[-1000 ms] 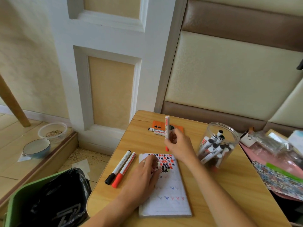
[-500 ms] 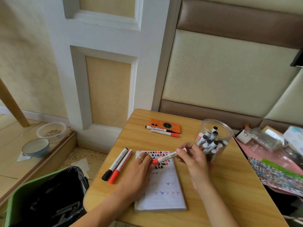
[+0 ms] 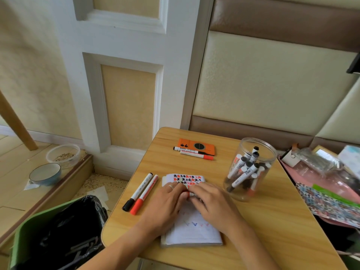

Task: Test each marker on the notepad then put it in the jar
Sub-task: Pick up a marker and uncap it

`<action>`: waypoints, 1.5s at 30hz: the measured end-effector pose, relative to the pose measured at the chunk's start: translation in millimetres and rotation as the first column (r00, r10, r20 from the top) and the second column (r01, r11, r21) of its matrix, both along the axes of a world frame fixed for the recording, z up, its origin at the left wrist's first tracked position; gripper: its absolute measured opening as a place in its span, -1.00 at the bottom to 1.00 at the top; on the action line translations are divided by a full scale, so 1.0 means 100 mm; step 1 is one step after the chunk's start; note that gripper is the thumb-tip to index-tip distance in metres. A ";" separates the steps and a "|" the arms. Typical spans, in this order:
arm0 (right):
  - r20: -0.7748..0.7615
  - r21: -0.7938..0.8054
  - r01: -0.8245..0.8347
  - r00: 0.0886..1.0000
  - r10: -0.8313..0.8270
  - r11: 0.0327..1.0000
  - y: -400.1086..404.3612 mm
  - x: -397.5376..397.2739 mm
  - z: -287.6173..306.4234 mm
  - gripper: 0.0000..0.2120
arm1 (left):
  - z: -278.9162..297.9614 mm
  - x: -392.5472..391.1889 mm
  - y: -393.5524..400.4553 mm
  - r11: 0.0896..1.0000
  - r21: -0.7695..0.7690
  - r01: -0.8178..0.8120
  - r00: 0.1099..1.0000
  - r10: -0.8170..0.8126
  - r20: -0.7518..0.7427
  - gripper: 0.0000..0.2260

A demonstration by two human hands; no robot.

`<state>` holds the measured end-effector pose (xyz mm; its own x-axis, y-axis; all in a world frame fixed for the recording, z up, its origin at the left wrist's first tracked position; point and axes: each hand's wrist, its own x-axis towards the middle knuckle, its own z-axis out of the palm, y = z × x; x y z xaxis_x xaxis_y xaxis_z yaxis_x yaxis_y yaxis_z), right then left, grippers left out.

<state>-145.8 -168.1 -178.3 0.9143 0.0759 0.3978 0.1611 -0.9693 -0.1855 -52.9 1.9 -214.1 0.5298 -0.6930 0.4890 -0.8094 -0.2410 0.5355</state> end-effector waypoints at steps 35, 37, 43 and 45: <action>-0.209 -0.036 0.196 0.958 -0.199 0.980 0.07 -0.10 0.13 -0.51 | 0.00 -0.01 0.02 0.993 0.013 -0.116 0.987 0.114 0.114 -0.74; -0.161 0.115 0.205 0.969 -0.186 0.972 -0.01 -0.08 0.07 -0.65 | -0.02 0.01 0.03 0.980 0.005 -0.197 0.975 0.195 0.109 -0.79; -0.013 0.443 0.219 0.971 -0.237 0.869 -0.12 -0.02 -0.04 -0.75 | -0.02 0.01 0.03 0.975 0.110 -0.192 0.980 0.186 0.067 -0.82; 0.038 0.571 0.156 0.976 -0.215 0.806 -0.11 0.00 -0.03 -0.79 | -0.03 0.02 0.03 0.974 0.178 -0.139 0.990 0.134 0.043 -0.75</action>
